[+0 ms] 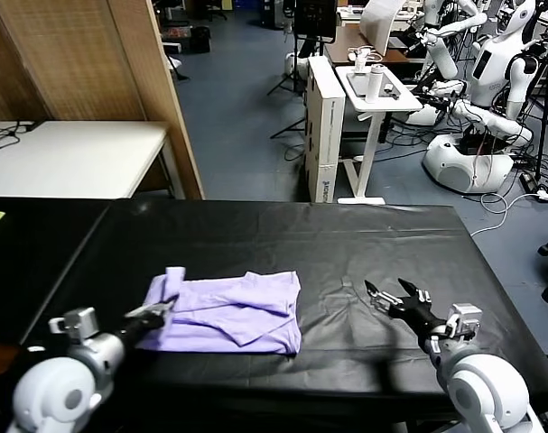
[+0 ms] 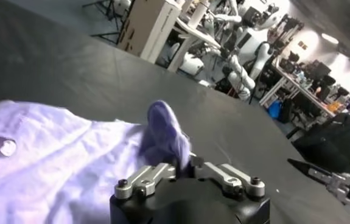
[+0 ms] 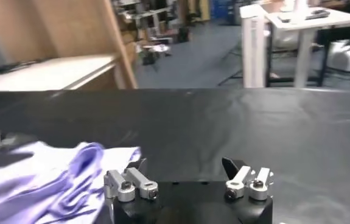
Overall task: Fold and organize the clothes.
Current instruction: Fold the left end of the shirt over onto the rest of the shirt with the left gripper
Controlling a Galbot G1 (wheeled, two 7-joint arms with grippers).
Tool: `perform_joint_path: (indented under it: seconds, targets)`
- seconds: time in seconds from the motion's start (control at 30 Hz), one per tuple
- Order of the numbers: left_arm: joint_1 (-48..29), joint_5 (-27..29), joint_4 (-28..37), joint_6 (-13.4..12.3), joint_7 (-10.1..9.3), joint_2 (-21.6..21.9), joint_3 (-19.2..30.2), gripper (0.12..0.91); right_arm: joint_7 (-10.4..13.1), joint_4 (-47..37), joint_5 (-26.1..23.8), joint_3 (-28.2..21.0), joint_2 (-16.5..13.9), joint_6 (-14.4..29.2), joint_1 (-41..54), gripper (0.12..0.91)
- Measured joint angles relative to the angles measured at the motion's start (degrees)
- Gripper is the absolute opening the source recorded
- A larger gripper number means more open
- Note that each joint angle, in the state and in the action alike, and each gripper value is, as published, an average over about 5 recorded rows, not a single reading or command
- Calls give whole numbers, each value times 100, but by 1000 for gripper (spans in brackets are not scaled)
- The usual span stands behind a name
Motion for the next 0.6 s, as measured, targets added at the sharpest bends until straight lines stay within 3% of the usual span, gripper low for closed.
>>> perform_joint_path:
  seconds: [0.6]
  targets:
    - [-284, 473, 317, 0, 44, -587, 708, 186, -30, -37, -93, -47, 62, 13, -37, 907]
